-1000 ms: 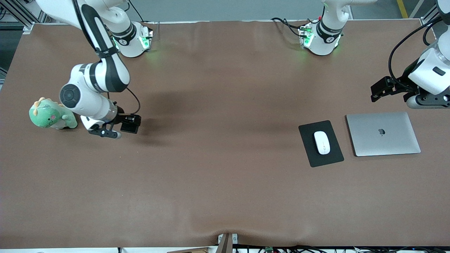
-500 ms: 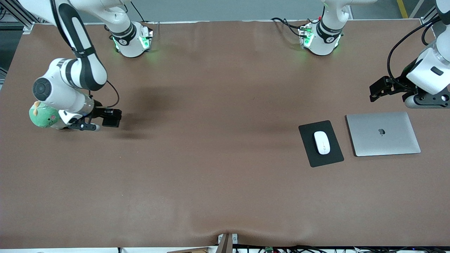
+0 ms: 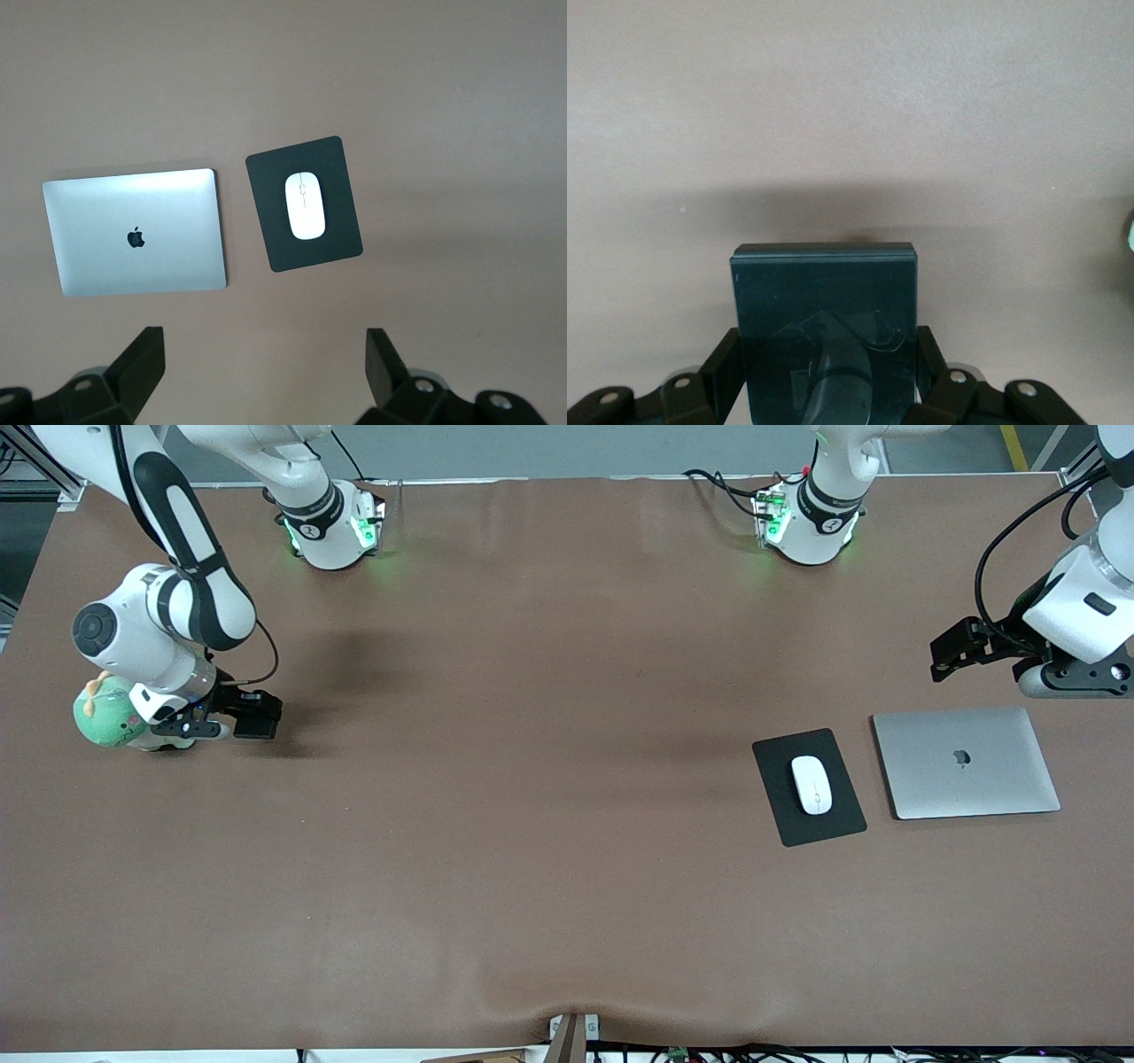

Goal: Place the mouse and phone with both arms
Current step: 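Lower the phone beside the green plush toy and open the right gripper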

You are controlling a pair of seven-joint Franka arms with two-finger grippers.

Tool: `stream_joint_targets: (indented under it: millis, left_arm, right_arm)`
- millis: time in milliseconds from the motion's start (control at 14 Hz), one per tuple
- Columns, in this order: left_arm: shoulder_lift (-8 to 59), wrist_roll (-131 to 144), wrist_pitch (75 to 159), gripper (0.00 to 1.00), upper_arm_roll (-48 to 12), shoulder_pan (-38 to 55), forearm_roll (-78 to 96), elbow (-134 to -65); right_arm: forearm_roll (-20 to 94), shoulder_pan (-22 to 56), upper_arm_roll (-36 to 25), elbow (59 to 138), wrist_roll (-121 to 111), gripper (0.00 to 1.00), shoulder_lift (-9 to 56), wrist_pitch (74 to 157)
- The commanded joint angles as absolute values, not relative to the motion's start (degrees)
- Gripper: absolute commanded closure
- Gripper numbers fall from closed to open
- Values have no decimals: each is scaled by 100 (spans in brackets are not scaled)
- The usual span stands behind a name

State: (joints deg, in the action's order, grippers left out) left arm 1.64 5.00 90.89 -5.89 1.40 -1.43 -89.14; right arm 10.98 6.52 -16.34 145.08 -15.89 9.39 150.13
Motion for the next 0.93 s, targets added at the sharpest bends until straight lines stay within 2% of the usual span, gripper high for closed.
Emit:
stream_joint_targets:
  millis: [0,429,500,571,643,857]
  left_arm:
    - [88,545,9053,0,-624,105,-132,-8947]
    - [88,562,9053,0,-624,79,-114,-8930]
    - [79,562,9053,0,-624,88,-106,-8930]
    - [79,545,9053,0,-624,79,-114,-8930]
    - [70,510,9053,0,-624,79,-106,-8930]
    - [70,545,9044,0,-624,79,-114,-8921]
  right_arm:
    - [1055,317,-1547,14607,-1968,100,1256,15520]
    - [1072,343,-1529,14599,-1960,100,1521,15662]
    - [1072,351,-1521,14581,-1951,89,1521,15627]
    - [1072,360,-1529,14538,-1916,36,1529,15575]
    - [1072,369,-1529,14494,-1960,0,1538,15470]
    - [1072,352,-1538,14047,-1978,0,1451,14585]
